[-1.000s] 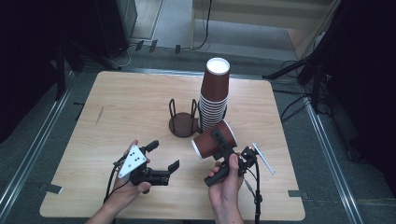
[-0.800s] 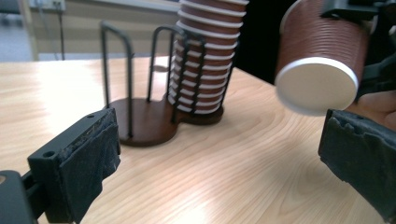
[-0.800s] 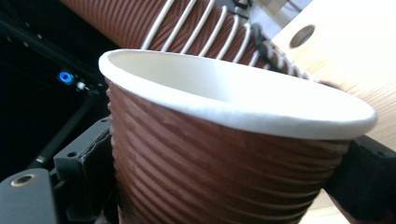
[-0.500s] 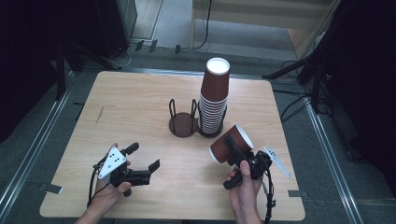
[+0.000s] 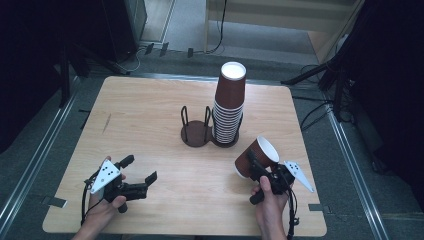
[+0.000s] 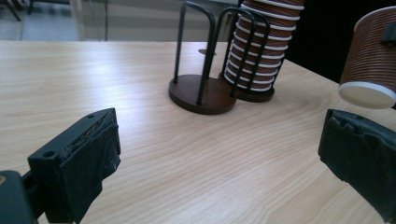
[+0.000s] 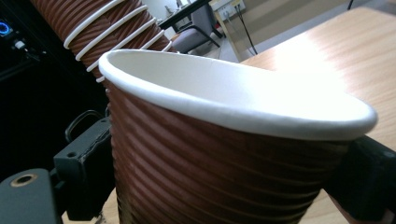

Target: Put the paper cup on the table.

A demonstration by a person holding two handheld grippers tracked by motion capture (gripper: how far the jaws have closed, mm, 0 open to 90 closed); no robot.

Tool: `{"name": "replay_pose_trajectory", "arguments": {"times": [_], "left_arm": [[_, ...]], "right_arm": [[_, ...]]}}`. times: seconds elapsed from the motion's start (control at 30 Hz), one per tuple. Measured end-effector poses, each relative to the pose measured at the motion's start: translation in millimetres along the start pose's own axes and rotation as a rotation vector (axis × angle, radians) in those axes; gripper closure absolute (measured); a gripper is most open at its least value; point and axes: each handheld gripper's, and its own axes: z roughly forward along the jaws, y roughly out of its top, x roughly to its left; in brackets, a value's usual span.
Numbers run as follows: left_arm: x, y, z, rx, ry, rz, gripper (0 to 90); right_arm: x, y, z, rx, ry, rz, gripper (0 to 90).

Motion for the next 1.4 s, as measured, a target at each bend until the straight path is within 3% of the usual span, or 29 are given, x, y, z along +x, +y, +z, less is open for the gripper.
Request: {"name": "replay_pose_trajectory", "arguments": {"times": [0.17, 0.3, 0.7, 0.73, 0.8, 0.87, 0.97, 1.1, 1.4], "left_arm": [[13.1, -1.5, -2.0, 0.011, 0.037, -0.013, 0.0], [24.2, -0.6, -6.4, 0.003, 0.072, -0.056, 0.0], [34.3, -4.0, -12.3, 0.018, 0.108, -0.065, 0.0], [36.4, -4.9, -14.1, 0.019, 0.118, -0.065, 0.0], [37.4, -5.3, -15.1, 0.021, 0.121, -0.066, 0.0], [40.6, -6.4, -18.2, 0.020, 0.135, -0.069, 0.0], [42.8, -6.9, -20.1, 0.020, 0.143, -0.076, 0.0], [48.5, -8.5, -24.1, 0.020, 0.166, -0.087, 0.0], [53.1, -9.7, -28.4, 0.020, 0.187, -0.099, 0.0]], "right_arm": [[-3.9, 4.5, -0.6, -0.017, -0.022, -0.048, 9.0], [-12.4, 10.0, -1.9, -0.031, -0.030, -0.072, 9.0], [-21.9, 15.5, 3.4, -0.054, -0.078, -0.187, 9.0], [-22.6, 15.7, 6.1, -0.061, -0.093, -0.220, 9.1], [-22.6, 15.7, 7.5, -0.062, -0.102, -0.233, 9.1], [-23.4, 16.0, 11.8, -0.071, -0.128, -0.276, 9.1], [-23.1, 15.5, 14.8, -0.068, -0.139, -0.299, 9.1], [-20.9, 13.2, 23.0, -0.067, -0.156, -0.375, 9.1], [-24.5, 10.2, 34.8, -0.069, -0.183, -0.426, 9.2]]}}
